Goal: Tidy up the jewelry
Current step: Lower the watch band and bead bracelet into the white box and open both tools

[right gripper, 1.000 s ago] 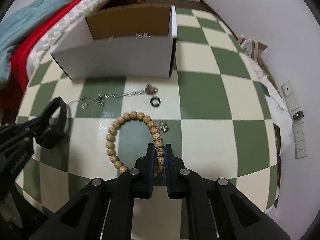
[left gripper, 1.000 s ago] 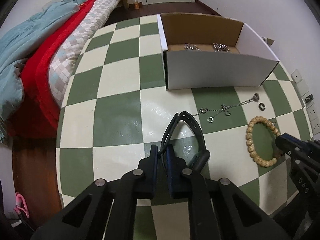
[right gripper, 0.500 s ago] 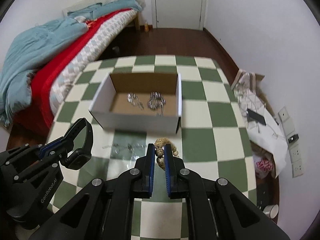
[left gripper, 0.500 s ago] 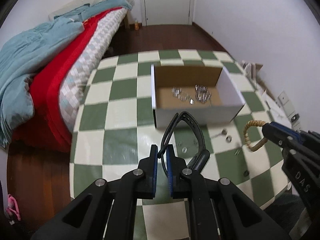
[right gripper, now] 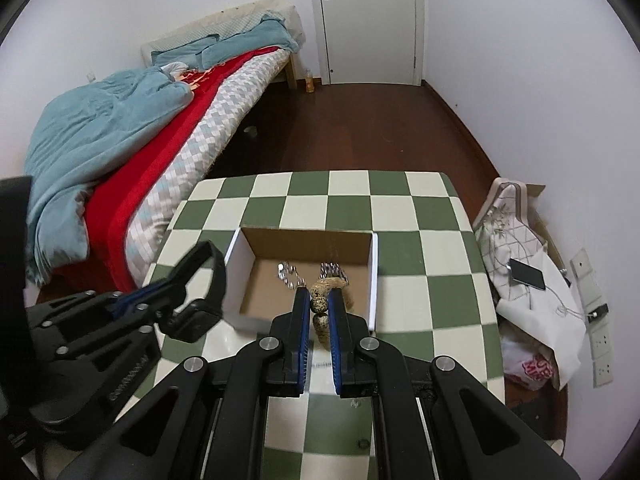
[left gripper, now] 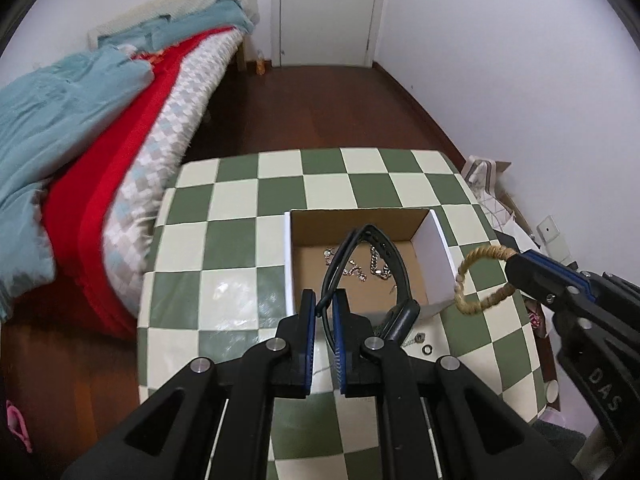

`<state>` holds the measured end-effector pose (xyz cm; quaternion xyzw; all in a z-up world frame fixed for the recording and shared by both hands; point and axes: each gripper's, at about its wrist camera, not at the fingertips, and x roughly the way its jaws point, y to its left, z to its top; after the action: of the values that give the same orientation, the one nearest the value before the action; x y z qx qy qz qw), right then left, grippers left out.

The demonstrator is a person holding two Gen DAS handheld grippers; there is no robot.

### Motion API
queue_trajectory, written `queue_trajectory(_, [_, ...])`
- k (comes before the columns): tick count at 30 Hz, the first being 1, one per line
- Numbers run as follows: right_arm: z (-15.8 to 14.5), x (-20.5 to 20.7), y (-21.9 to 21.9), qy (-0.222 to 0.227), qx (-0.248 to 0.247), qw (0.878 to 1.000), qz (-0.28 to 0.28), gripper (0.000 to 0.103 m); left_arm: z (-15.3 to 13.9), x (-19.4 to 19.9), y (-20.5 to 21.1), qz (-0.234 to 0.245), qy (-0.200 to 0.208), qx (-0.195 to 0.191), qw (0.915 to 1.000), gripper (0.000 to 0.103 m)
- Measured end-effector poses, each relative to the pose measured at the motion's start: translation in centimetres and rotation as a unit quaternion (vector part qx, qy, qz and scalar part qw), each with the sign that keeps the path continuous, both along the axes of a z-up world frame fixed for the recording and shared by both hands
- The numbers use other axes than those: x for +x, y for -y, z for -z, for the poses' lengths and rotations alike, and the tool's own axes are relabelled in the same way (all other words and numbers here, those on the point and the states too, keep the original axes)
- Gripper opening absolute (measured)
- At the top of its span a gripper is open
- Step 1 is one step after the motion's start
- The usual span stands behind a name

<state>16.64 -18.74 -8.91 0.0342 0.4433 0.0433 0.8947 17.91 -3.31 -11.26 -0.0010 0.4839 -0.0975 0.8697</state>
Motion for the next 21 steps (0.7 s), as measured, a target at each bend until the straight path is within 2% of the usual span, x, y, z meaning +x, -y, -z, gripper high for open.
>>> queue_trajectory(10, [3.9,6.2,1.0,-0.06,0.05,0.997,-0.009,0.01,5.0,6.3,0.0,0.015,-0.095,-0.019,0.9952,0.006])
queue_trajectory(16, [6.9,8.3,0.8,-0.094,0.054,0.994,-0.014,0.01,6.9,8.0,0.5,0.022,-0.122,-0.023,0.992,0.006])
queue_trajectory(21, [8.3,9.3,0.9,-0.115,0.076,0.99,-0.022,0.01,7.7,9.0,1.0,0.021,-0.137,-0.023,0.9901,0.013])
